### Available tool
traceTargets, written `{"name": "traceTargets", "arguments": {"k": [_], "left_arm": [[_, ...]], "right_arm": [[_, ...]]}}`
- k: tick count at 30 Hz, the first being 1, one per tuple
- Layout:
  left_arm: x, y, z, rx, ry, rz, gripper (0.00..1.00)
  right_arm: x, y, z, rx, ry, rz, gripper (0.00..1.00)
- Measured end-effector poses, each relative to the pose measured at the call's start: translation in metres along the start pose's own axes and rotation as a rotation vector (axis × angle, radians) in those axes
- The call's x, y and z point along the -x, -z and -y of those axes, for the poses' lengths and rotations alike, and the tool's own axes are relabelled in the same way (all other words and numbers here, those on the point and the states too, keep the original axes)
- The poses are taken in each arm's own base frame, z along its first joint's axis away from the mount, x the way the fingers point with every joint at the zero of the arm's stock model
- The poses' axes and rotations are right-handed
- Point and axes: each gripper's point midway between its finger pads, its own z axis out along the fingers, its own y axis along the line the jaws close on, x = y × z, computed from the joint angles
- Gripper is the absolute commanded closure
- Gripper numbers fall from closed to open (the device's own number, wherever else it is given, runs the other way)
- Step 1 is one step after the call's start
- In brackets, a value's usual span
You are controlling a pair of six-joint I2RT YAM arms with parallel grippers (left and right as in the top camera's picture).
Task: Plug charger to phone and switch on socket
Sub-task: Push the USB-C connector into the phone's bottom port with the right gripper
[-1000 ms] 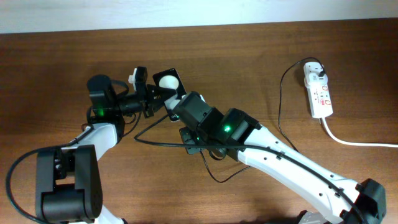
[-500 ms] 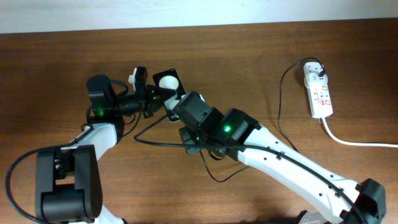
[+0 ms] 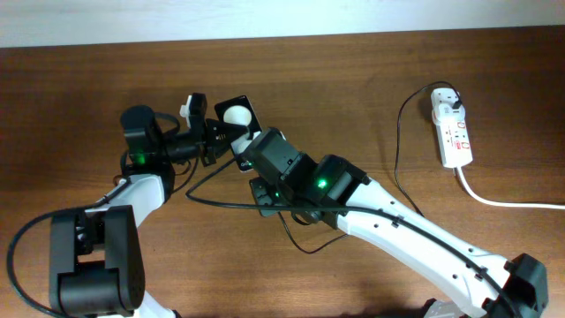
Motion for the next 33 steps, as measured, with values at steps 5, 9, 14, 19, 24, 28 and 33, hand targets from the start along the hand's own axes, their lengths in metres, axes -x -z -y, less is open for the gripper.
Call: {"name": "traceTargets", "arguments": {"k": [5,9,14,19,24,28,33], "left_arm": [[0.000,0.001,0.004,-0.007,-0.022,-0.011,1.00],[-0.013,-0.001,0.007,-0.022,-0.047,-0.081,1.00],[-0.014,-0.006,0.006,-0.022,-0.093,-0.085,1.00],[-0.003,-0.006,0.003,-0.003,-0.135,-0.017,1.00],[0.002,-0.006,0.002,0.005,-0.134,0.008,1.00],[0.000,-0.006,0.003,0.002,-0.103,0.000,1.00],[-0.004,-0.006,0.004,-0.005,-0.082,-0.027,1.00]], "right_arm": [[0.001,-0.001,-0.003,0.013,0.000,0.006,0.93],[0.007,-0.001,-0.004,0.016,0.000,0.033,0.66],[0.005,-0.001,0.000,-0.004,0.005,0.022,0.58],[0.002,-0.001,-0.003,0.014,0.004,0.010,0.58],[-0.006,-0.001,-0.002,0.015,0.005,-0.025,0.65],[-0.004,-0.002,0.001,-0.003,0.005,-0.016,0.70],[-0.005,-0.010,0.003,-0.020,0.008,-0.028,0.89]]}}
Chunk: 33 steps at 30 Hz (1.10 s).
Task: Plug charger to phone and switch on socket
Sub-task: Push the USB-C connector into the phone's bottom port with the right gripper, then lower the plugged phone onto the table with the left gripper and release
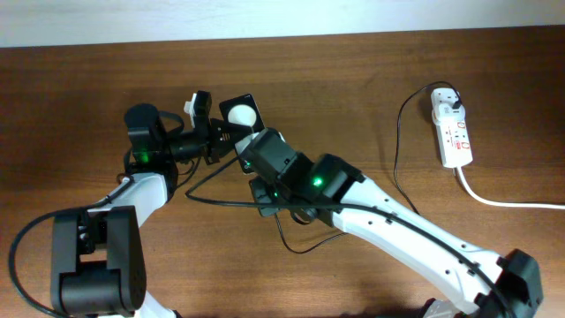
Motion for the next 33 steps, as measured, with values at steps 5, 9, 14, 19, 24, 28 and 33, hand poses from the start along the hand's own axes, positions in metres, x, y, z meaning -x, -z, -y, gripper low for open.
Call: {"name": "traceTargets", "arguments": {"k": [5,9,14,19,24,28,33], "left_arm": [[0.000,0.003,0.000,-0.003,-0.001,-0.001,1.00],[0.003,0.003,0.002,-0.002,-0.024,0.008,1.00],[0.008,-0.006,0.005,0.008,-0.063,0.030,1.00],[0.014,-0.018,0.001,0.035,-0.088,0.080,1.00],[0.007,-0.049,-0.006,0.078,-0.178,0.105,1.00],[-0.015,-0.076,-0.033,0.202,-0.152,0.033,1.00],[-0.006,-0.094,-0.036,0.456,-0.300,-0.061,1.00]], "right_arm": [[0.008,-0.009,0.000,-0.014,-0.004,0.026,0.96],[0.015,-0.009,-0.001,-0.017,-0.005,0.057,0.95],[0.018,-0.010,0.001,-0.027,0.013,0.078,0.62],[0.019,-0.009,0.007,-0.052,0.015,0.080,0.48],[0.039,0.039,0.005,-0.010,0.014,0.216,0.32],[0.050,0.113,0.010,0.027,-0.007,0.384,0.30],[0.038,0.136,0.030,-0.042,-0.017,0.400,0.30]]}}
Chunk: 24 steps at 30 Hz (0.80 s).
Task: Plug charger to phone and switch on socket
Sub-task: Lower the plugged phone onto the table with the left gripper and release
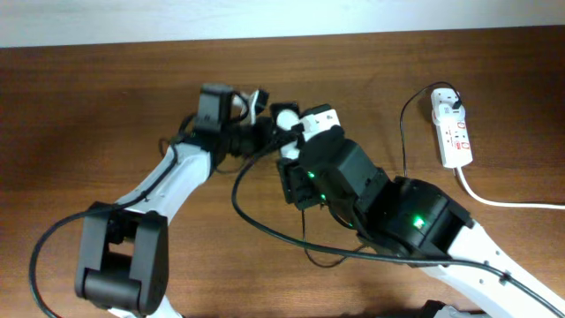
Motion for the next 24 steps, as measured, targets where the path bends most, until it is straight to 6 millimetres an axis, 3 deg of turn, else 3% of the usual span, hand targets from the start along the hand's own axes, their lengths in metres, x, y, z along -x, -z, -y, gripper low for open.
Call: {"name": "traceTargets", "arguments": {"k": [2,3,4,7,10,11,13,15,24], "left_arm": [[0.015,-0.004,0.009,0.027,-0.086,-0.011,1.00],[0.032,-0.012,0.013,0.038,-0.156,-0.011,1.00],[0.035,-0.019,0.008,0.052,-0.162,-0.030,1.00],[0.031,-0.051,-0.030,0.077,-0.118,-0.119,1.00],[0.003,-0.075,-0.075,0.100,-0.030,-0.213,0.99],[-0.001,-0.078,-0.081,0.105,-0.020,-0.223,0.98],[-0.003,-0.081,-0.085,0.107,-0.011,-0.230,0.90],[-0.002,-0.081,-0.086,0.114,-0.018,-0.226,0.92],[0.000,-0.078,-0.104,0.222,-0.020,-0.213,0.77]], "right_arm": [[-0.002,0.004,0.003,-0.010,0.003,-0.005,0.30],[-0.003,0.007,0.006,-0.018,0.004,-0.006,0.30],[-0.006,0.008,0.008,-0.023,0.006,-0.014,0.30],[-0.013,0.009,0.013,-0.043,0.016,-0.044,0.30],[-0.020,0.010,0.020,-0.078,0.026,-0.070,0.30],[-0.021,0.010,0.021,-0.080,0.018,-0.071,0.30],[-0.020,0.011,0.021,-0.083,0.000,-0.069,0.30],[-0.020,0.011,0.021,-0.084,-0.008,-0.067,0.30],[-0.020,0.011,0.022,-0.088,-0.021,-0.066,0.29]]}}
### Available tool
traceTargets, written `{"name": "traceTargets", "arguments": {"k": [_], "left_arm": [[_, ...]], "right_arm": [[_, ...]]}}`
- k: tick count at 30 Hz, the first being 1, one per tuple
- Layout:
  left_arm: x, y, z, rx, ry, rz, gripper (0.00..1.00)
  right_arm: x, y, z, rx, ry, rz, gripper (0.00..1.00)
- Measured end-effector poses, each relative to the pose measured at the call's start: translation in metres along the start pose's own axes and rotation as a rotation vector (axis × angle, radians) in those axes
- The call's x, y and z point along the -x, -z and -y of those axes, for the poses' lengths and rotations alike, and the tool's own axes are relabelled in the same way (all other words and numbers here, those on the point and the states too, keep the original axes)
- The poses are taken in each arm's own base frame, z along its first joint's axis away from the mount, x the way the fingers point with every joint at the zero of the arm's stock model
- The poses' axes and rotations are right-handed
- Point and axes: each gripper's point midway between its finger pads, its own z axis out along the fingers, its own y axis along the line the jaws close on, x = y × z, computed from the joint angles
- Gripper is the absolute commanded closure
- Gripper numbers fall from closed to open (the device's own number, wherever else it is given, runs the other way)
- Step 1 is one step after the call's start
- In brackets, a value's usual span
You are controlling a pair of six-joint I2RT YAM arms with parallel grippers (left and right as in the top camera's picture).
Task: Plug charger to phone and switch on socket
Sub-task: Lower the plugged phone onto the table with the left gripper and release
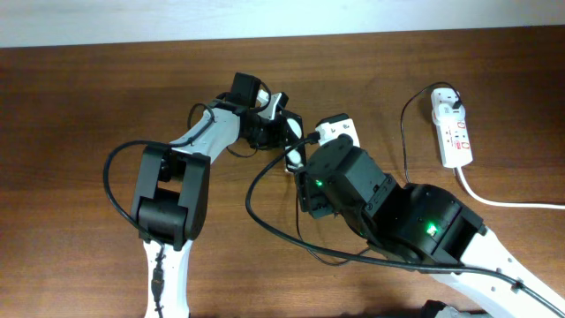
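The phone (335, 132), dark with a white round patch, sits at the tip of my right gripper (320, 148), whose fingers are mostly hidden under the bulky right wrist; it looks shut on the phone. My left gripper (291, 132) reaches in from the left, shut on the end of the black charger cable (265, 181), right at the phone's left edge. Whether the connector is in the port is hidden. The white socket strip (455, 134) lies at the far right with a plug (452, 102) in its top outlet; its switch is too small to read.
The black cable loops across the wood table (88, 106) under the right arm and up to the strip. A white mains lead (503, 201) runs off the right edge. Both arms crowd the table's upper middle.
Both grippers, with phone and cable end, have shifted further right, toward the socket strip. The left arm is now stretched out more, its forearm lying across the table's centre-left.
At first both grippers met at the table's upper left, cable end held against the phone, and stayed so a second later. Then the pair stood at the upper middle, and now it is further right, nearer the strip, still together.
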Motion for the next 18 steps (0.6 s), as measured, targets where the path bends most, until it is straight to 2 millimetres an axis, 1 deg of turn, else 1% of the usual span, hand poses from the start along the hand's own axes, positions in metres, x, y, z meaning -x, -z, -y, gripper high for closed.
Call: {"name": "traceTargets", "arguments": {"k": [2,3,5,6,9,11,12,14,16,18], "left_arm": [[0.0003,0.0000,-0.0011,0.007,-0.001,0.002,0.73],[0.0004,0.0000,-0.0016,0.010,-0.001,0.003,0.69],[0.0007,0.0000,-0.0027,0.016,-0.005,0.004,0.67],[0.0010,0.0000,-0.0037,0.021,-0.005,0.006,0.66],[0.0017,0.0002,-0.0073,0.043,-0.004,0.010,0.65],[0.0002,0.0002,-0.0084,0.048,0.001,0.005,0.64],[-0.0009,0.0001,-0.0092,0.051,0.004,0.001,0.64],[-0.0010,0.0001,-0.0093,0.052,0.004,0.001,0.58],[-0.0009,0.0002,-0.0084,0.048,0.001,0.000,0.50],[0.0002,0.0007,-0.0063,0.039,-0.001,0.002,0.32]], "right_arm": [[0.0001,0.0000,0.0000,0.000,0.000,0.001,0.29],[0.0001,0.0000,0.0000,0.000,0.000,0.001,0.29],[0.0001,0.0000,0.0000,0.000,0.000,0.000,0.27],[0.0001,0.0000,0.0000,0.000,0.000,0.001,0.20],[0.0005,0.0000,0.0007,-0.005,-0.001,0.003,0.11],[0.0007,0.0000,0.0012,-0.007,-0.002,0.004,0.01],[0.0008,0.0000,0.0014,-0.008,-0.003,0.005,0.01],[0.0010,0.0000,0.0017,-0.010,-0.002,0.006,0.01],[0.0010,0.0000,0.0018,-0.011,-0.003,0.006,0.01],[0.0012,0.0000,0.0021,-0.012,-0.003,0.007,0.01]]}}
